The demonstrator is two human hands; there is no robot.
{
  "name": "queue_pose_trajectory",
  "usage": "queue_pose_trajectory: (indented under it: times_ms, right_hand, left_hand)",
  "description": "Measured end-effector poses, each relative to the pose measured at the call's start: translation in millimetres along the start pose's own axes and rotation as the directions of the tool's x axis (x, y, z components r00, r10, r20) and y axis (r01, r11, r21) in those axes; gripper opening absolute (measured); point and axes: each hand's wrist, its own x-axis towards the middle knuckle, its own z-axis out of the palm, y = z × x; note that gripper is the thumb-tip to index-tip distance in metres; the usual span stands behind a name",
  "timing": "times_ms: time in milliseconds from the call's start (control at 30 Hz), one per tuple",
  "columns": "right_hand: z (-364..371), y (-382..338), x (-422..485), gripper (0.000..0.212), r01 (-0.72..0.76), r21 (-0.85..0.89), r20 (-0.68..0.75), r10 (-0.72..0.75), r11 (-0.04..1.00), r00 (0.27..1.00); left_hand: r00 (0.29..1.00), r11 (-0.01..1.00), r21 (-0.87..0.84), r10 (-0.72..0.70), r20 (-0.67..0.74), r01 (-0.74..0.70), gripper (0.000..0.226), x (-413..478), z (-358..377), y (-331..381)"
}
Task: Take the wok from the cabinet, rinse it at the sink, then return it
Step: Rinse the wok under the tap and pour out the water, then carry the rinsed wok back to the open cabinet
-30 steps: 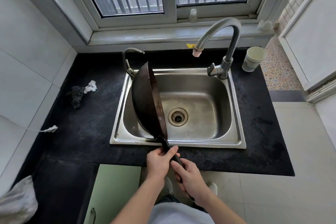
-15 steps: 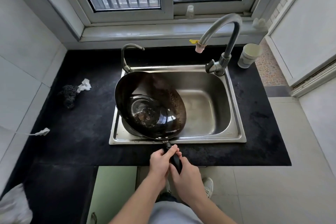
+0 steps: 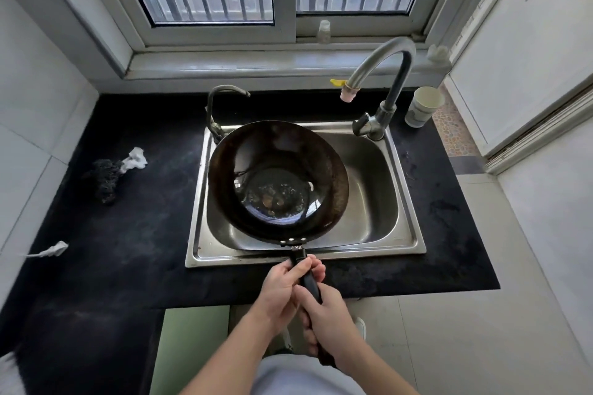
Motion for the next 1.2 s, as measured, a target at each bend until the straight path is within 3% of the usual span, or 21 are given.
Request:
queue_pose_trajectory:
  times_ms: [267, 500, 633, 900, 1200]
  right_hand:
    - [-4.1, -9.4, 6.9, 0.028, 0.081, -0.227, -0.019, -0.087, 0.971, 0.996]
    - [-34.3, -15.0, 25.0, 0.025, 0.147, -0.414, 0.116, -0.108, 0.899, 0.987]
    - [-61.9, -15.8, 25.7, 0.027, 0.200, -0.494, 0.249, -0.083, 0.846, 0.965]
    - [-88.4, 3.9, 9.0, 0.032, 0.352, -0.574, 0.515, -0.008, 0.739, 0.857]
    - [-68.8, 49.4, -35.3, 0.038, 0.531, -0.593, 0.740, 0.150, 0.605, 0.656]
  left_hand:
    - [0.999, 0.999, -0.036, 0.033, -0.024, -0.034, 0.018, 0.9, 5.5, 6.1]
    - [0.979, 0.984, -0.070, 0.154, -0.131, -0.164, 0.016, -0.9, 26.9, -2.3]
    - [0.940, 0.945, -0.182, 0.219, -0.262, -0.271, 0.013, -11.0, 50.7, -24.3]
    - [0.806, 0.767, -0.405, 0.238, -0.542, -0.499, 0.019, -50.0, 73.4, -72.4]
    - [0.593, 0.541, -0.390, 0.270, -0.758, -0.745, 0.011, -122.8, 58.9, -138.4]
